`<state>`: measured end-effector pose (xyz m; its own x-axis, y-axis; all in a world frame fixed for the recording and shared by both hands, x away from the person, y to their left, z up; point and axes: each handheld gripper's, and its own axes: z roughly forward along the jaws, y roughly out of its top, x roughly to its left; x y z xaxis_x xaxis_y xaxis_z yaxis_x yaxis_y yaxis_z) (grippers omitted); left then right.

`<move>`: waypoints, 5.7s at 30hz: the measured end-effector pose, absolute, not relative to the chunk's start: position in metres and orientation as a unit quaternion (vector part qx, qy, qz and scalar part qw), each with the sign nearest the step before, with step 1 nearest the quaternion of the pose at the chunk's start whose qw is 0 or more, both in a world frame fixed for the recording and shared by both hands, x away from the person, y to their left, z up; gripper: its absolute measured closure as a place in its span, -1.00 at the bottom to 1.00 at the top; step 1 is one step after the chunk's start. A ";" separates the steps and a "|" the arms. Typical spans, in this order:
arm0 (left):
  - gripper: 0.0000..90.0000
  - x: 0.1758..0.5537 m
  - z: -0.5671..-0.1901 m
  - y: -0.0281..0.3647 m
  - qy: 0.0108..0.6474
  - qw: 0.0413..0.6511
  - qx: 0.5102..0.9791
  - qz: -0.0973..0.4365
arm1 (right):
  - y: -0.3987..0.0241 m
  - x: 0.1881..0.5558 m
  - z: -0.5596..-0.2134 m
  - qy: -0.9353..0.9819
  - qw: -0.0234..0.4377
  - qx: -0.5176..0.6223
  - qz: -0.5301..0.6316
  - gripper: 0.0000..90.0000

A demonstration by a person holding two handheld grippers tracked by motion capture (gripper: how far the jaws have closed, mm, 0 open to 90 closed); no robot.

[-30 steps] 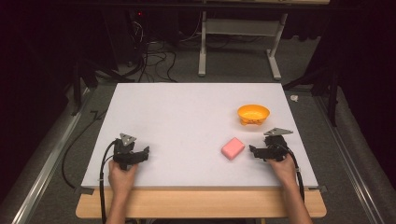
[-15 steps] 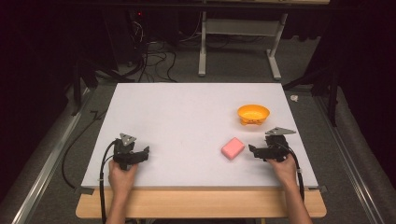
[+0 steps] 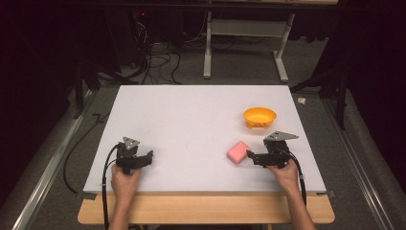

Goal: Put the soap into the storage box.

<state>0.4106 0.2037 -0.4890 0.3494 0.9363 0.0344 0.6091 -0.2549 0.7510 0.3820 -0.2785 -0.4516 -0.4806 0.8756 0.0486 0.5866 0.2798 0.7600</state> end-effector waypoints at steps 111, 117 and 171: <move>-0.52 0.411 -0.489 0.204 0.513 0.330 0.752 0.248 | -0.234 0.386 -0.470 0.797 0.189 0.463 0.338 -0.69; -0.52 0.411 -0.489 0.204 0.513 0.329 0.753 0.248 | -0.241 0.383 -0.465 0.789 0.194 0.472 0.343 -0.69; -0.52 0.411 -0.489 0.204 0.513 0.329 0.753 0.248 | -0.307 0.385 -0.431 0.709 0.211 0.557 0.377 -0.69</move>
<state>0.4106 0.2038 -0.4889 0.3508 0.9358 0.0365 0.6093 -0.2576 0.7499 0.3848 -0.3065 -0.4313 -0.2893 0.9497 0.1201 0.6311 0.0949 0.7699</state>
